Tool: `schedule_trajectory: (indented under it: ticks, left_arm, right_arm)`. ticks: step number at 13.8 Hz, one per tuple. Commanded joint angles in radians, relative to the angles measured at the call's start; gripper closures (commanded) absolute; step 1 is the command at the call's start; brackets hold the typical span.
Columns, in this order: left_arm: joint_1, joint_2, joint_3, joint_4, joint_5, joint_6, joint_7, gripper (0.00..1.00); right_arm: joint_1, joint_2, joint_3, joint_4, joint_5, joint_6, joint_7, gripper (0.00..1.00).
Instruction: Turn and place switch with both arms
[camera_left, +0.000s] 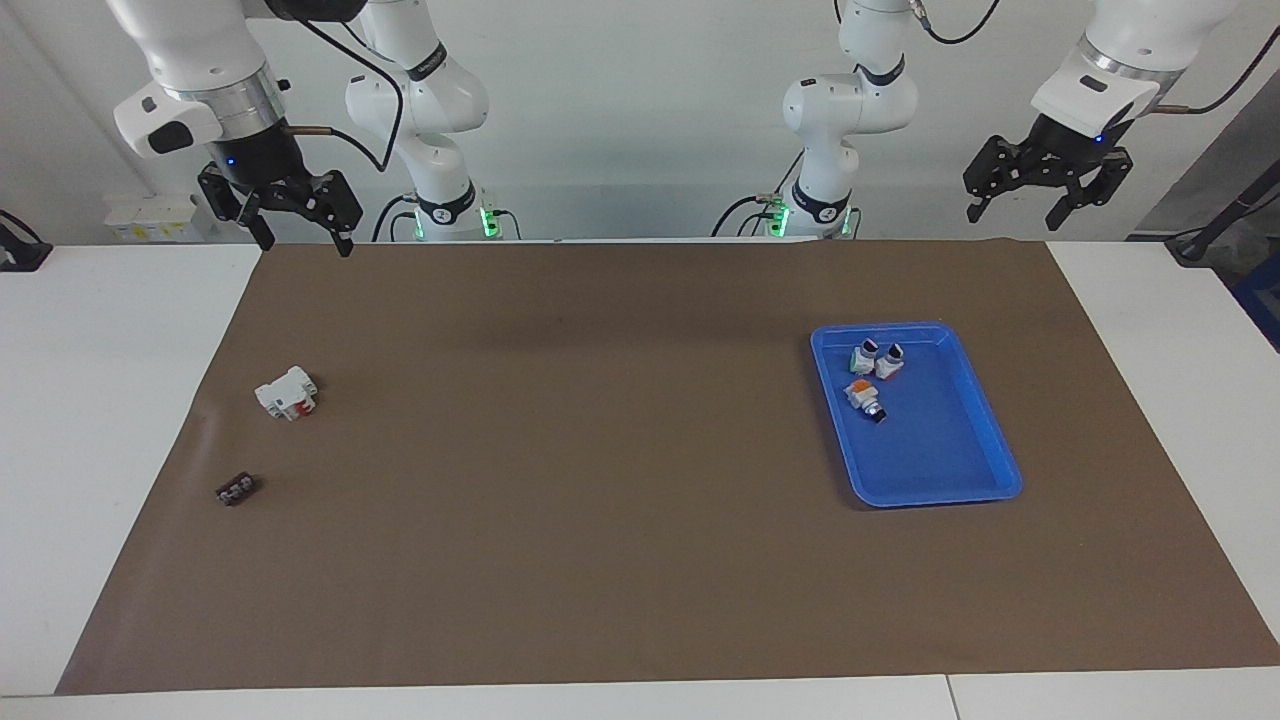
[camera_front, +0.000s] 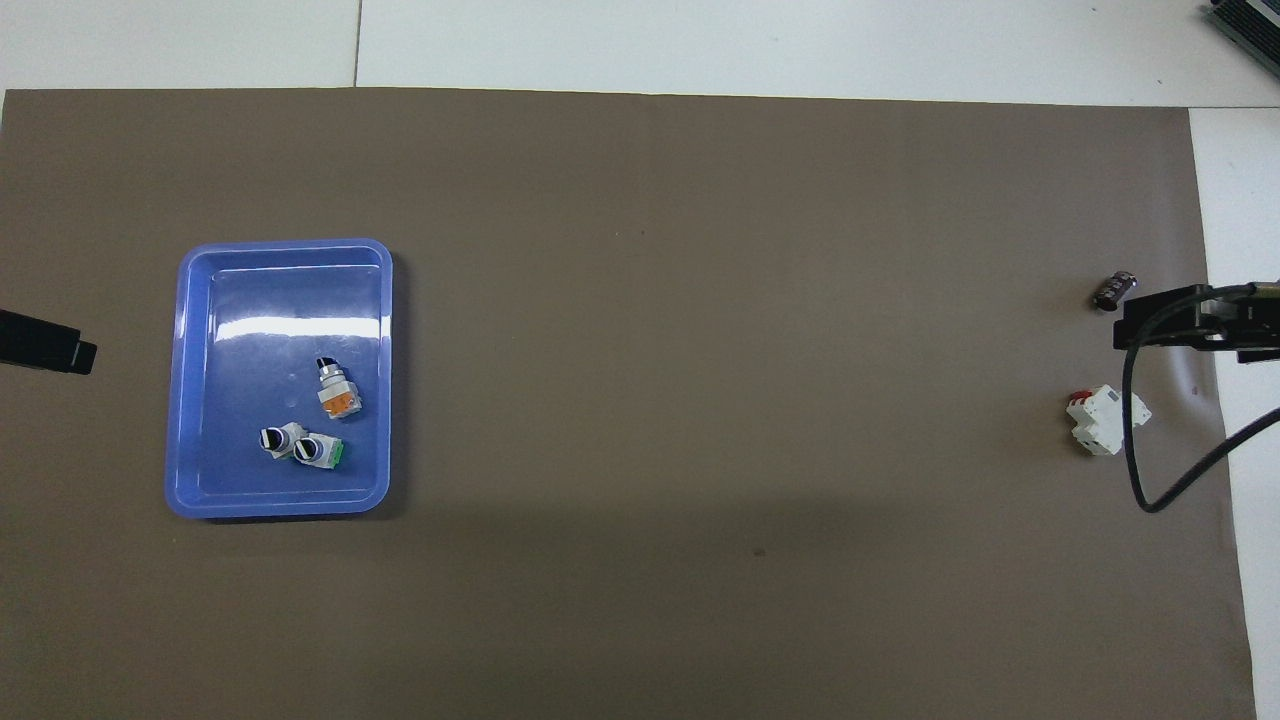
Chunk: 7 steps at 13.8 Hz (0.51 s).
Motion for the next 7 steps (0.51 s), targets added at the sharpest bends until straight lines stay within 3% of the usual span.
schedule_trajectory:
  ticks: [1, 7]
  left_arm:
    - [-0.029, -0.004, 0.031, 0.001, 0.01, -0.019, -0.011, 0.0]
    - [-0.061, -0.005, 0.063, 0.001, 0.013, -0.036, -0.012, 0.0]
  right_arm:
    - [-0.01, -0.009, 0.007, 0.003, -0.001, -0.019, -0.021, 0.0]
    - [-0.01, -0.009, 0.007, 0.003, -0.001, -0.019, -0.021, 0.0]
